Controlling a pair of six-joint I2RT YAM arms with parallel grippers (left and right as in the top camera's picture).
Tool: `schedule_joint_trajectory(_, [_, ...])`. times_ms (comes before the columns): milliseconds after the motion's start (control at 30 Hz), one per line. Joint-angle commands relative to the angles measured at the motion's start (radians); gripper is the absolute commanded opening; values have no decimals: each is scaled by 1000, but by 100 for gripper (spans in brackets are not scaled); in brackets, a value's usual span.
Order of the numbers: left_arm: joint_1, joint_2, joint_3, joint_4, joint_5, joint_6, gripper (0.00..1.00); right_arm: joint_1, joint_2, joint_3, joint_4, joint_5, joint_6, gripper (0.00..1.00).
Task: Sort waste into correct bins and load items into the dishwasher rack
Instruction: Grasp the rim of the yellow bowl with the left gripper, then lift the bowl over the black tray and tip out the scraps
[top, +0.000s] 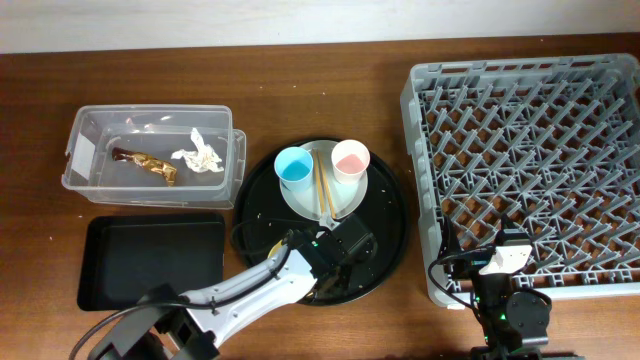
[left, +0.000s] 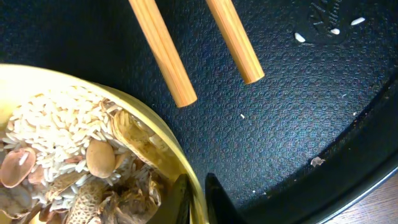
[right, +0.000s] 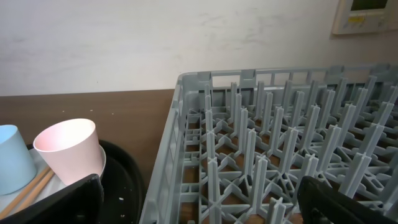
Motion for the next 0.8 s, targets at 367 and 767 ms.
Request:
schedule_joint_trajectory(367, [1,-51,92,-94,-84,62,1,-2,-6,-5,-6,5,0,98])
schedule_joint_trajectory(767, [214,-261,181,-280,7,208,0,-2,-6,-5,-6,5,0,98])
